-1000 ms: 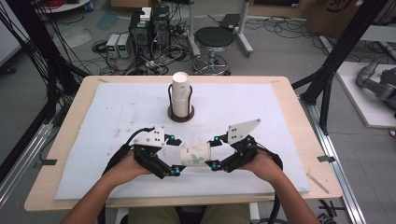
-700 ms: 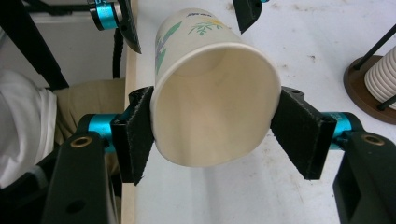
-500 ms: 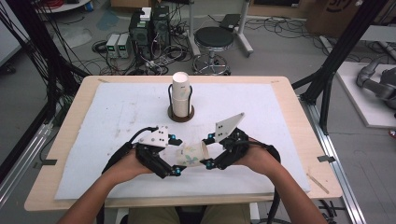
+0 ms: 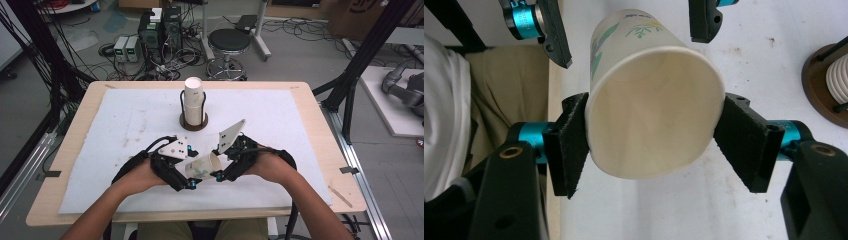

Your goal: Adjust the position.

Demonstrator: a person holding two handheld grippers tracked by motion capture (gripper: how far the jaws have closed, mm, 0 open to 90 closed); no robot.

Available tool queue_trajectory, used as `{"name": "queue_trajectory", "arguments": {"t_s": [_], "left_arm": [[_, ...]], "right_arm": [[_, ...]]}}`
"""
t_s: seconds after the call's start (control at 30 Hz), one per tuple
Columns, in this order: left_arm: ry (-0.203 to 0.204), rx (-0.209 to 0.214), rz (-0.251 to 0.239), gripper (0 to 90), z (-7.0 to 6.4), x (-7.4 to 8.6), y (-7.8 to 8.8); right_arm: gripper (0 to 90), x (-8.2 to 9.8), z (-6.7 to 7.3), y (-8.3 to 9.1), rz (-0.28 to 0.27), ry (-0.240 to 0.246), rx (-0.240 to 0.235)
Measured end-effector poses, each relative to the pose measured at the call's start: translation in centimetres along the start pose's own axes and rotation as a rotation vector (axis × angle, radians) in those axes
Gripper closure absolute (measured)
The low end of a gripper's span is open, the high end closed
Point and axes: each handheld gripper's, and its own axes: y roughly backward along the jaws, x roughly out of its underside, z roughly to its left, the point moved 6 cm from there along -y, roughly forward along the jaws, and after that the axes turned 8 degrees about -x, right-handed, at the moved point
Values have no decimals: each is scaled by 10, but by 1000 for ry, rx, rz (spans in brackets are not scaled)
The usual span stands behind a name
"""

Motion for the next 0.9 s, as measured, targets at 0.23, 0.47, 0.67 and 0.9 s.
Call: {"name": "queue_trajectory", "arguments": {"t_s": [0.23,0.47,0.67,0.9], "left_arm": [[-9,-1,51,174,1,1,-7],[-17,0,77,182,0,2,-11],[-15,12,96,207,-1,3,-14],[-23,32,113,261,-3,2,-19]], "right_arm": [[330,-4,0,-1,50,0,1],[328,-7,0,-3,112,4,6],[327,-9,1,-6,139,10,-3],[325,-11,1,-10,159,14,-7]]}}
